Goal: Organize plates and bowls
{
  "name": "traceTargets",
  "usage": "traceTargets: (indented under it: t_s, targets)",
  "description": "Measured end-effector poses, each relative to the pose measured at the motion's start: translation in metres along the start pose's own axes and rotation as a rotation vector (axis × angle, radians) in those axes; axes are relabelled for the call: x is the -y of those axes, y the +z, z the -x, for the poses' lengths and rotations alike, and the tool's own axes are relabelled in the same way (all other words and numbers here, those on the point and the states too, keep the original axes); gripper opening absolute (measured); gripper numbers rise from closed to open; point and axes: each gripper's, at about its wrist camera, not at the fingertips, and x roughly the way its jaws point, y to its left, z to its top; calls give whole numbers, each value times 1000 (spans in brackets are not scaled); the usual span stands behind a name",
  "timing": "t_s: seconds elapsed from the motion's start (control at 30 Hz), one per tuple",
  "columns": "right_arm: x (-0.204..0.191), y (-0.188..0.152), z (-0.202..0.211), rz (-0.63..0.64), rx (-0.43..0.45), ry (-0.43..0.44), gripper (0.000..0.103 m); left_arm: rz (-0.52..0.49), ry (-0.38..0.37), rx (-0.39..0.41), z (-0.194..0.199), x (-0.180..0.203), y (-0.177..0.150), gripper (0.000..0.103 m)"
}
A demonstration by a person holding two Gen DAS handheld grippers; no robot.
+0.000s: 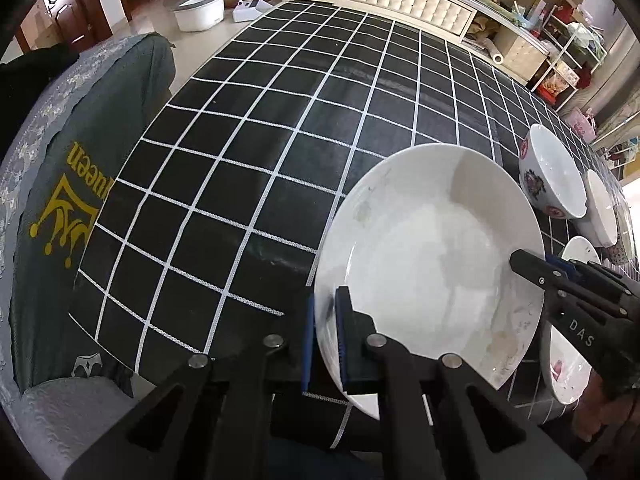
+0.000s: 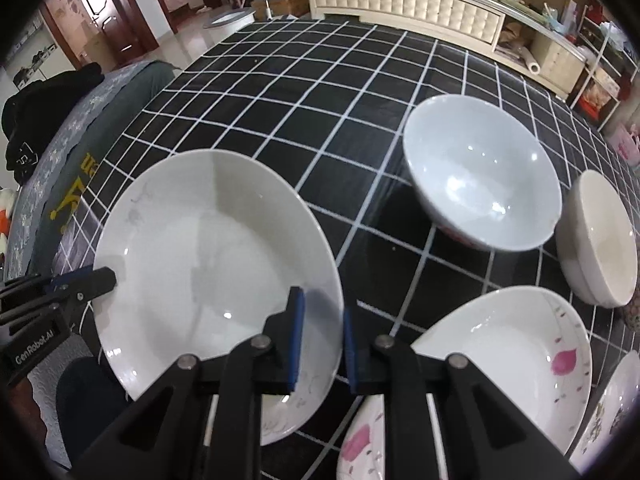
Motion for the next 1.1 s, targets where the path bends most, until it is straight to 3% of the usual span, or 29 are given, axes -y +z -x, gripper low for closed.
traceTargets:
  t_s: [0.37,0.6,0.77,0.87,1.1]
  targets:
    - [-5,2,-13,15,-21,0,22,44,5,-3,-11,-7,0,9]
    - [-1,0,14,18,44,-1,22,62,110,128,21,-5,-1,9]
    - [10,-9,46,-12,89,11,22,91,47,181,53,-7,-7,9]
    - [19,-18,67,-39,119,3,22,59,50,210,71,4,-14,9]
    - [42,-51,113,-101,182,-39,22,-32,-33,251,103,53,-36,9]
